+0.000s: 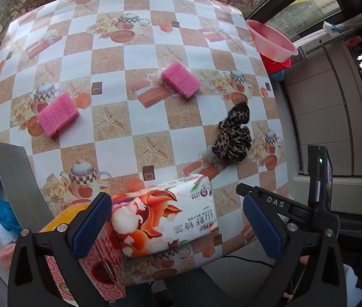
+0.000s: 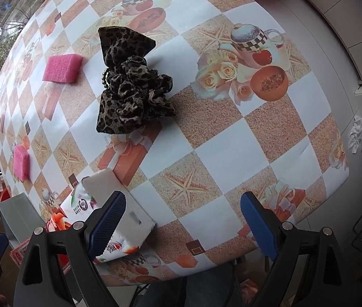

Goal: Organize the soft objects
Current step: 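Move the left tool toward the pink foam sponge near the scrunchie, then grasp the pink foam sponge with the left tool while the right tool regrasps the leopard-print scrunchie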

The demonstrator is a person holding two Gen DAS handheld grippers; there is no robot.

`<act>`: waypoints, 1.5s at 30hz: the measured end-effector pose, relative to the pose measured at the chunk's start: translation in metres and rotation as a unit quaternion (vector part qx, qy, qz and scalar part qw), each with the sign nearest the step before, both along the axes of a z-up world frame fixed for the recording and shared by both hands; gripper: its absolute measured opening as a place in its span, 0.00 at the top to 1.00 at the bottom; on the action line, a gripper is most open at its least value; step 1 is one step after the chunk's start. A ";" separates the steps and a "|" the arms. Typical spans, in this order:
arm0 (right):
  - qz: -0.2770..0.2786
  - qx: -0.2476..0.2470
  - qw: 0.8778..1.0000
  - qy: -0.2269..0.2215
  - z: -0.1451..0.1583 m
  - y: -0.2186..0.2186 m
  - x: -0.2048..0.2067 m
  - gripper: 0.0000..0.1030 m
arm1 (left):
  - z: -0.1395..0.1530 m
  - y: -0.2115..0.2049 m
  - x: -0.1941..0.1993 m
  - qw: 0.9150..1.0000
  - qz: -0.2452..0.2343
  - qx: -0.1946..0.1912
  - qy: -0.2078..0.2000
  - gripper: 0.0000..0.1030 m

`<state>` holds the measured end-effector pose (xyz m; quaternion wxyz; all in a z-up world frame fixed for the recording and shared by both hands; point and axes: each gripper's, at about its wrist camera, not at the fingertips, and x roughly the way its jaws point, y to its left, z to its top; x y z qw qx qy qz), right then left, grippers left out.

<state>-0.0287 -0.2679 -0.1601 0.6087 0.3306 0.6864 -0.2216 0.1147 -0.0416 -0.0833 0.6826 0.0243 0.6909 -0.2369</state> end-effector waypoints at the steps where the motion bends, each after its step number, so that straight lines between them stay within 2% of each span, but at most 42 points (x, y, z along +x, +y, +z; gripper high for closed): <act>1: 0.001 0.002 1.000 -0.003 -0.001 -0.002 0.004 0.10 | -0.002 0.003 0.011 1.000 0.011 0.006 -0.002 0.00; 5: 0.018 0.003 1.000 -0.012 -0.006 -0.010 0.027 0.10 | -0.015 0.023 0.060 0.997 0.063 0.038 -0.004 0.00; 8: 0.031 0.001 0.999 -0.017 -0.009 -0.015 0.044 0.10 | -0.031 0.042 0.091 0.993 0.097 0.074 -0.003 0.00; 11: 0.035 0.003 0.999 -0.022 -0.013 -0.021 0.058 0.10 | -0.047 0.060 0.115 0.987 0.128 0.092 0.005 0.00; 15: 0.044 0.007 0.999 -0.027 -0.018 -0.023 0.072 0.10 | -0.075 0.079 0.137 0.978 0.174 0.110 0.031 0.00; 20: 0.082 0.001 0.996 -0.041 -0.022 -0.018 0.092 0.10 | -0.104 0.090 0.148 0.967 0.209 0.136 0.055 0.00; 23: 0.092 -0.006 0.995 -0.049 -0.025 -0.015 0.102 0.10 | -0.114 0.091 0.150 0.963 0.219 0.148 0.058 0.00; 24: 0.095 -0.008 0.994 -0.049 -0.026 -0.014 0.106 0.07 | -0.117 0.091 0.150 0.961 0.221 0.151 0.062 0.00; 25: 0.098 -0.009 0.994 -0.047 -0.029 -0.013 0.108 0.00 | -0.121 0.091 0.150 0.960 0.223 0.153 0.069 0.00; 36: 0.140 -0.032 0.990 -0.004 -0.070 0.014 0.135 0.00 | -0.158 0.091 0.142 0.954 0.233 0.156 0.110 0.00; 40: 0.159 -0.057 0.986 0.011 -0.076 0.024 0.141 0.00 | -0.172 0.088 0.137 0.954 0.217 0.169 0.117 0.00; 45: 0.159 -0.053 0.986 0.012 -0.080 0.027 0.143 0.00 | -0.171 0.083 0.130 0.957 0.212 0.174 0.100 0.00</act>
